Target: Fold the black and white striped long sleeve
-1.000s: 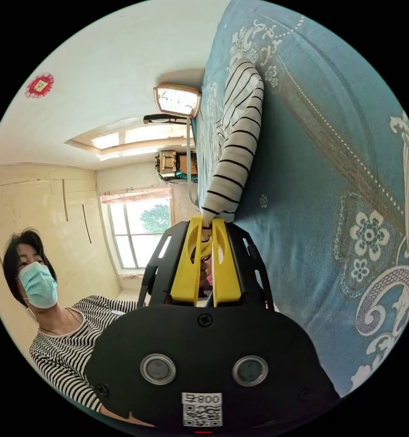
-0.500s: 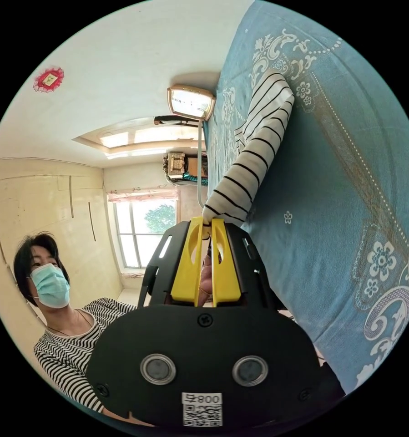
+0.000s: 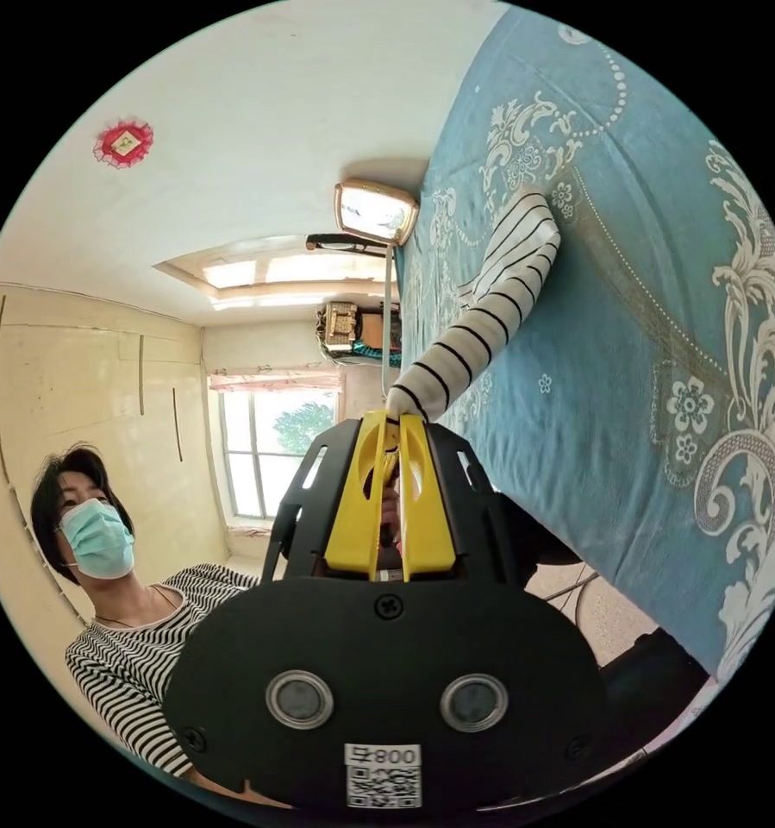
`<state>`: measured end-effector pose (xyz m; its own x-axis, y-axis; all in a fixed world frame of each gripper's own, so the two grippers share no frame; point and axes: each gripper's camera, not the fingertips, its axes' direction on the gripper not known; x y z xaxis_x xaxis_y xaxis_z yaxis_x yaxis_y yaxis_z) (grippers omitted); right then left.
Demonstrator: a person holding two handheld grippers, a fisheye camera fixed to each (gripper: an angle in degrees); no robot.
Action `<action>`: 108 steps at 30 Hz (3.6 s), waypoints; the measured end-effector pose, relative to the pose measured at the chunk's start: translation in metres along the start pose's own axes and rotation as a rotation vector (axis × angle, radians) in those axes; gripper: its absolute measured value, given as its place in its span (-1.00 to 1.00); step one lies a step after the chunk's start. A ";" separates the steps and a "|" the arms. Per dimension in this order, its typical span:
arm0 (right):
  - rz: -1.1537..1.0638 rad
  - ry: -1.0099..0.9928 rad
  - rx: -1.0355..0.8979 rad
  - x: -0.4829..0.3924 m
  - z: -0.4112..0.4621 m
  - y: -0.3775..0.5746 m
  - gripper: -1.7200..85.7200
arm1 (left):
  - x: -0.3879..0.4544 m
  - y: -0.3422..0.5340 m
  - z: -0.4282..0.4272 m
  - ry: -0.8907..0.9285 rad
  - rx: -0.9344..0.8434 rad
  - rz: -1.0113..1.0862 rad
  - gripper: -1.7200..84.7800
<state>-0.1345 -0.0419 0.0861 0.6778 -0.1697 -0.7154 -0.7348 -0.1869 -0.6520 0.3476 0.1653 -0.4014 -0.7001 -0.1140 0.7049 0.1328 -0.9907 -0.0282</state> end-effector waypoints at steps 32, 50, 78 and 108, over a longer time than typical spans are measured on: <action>-0.402 0.004 0.372 -0.139 -0.393 0.310 -0.92 | 0.459 -0.060 0.175 0.248 -0.469 0.550 -0.91; -0.418 0.235 0.514 -0.093 -0.680 -0.048 -0.92 | 0.743 -0.331 0.694 0.235 -0.584 0.661 -0.90; 0.114 1.137 0.135 0.128 -0.823 -0.421 -0.85 | 0.886 -0.363 1.173 -0.101 -0.936 0.558 -0.90; -0.166 1.286 0.347 -0.032 -0.687 -0.377 -0.96 | 1.126 -0.246 0.986 -0.462 -0.951 1.188 -0.96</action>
<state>0.1373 -0.6309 0.5275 0.1583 -0.9874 -0.0048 -0.4804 -0.0728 -0.8740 0.2186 0.3533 1.0979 -0.2347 -0.9668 0.1006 -0.1666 -0.0619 -0.9841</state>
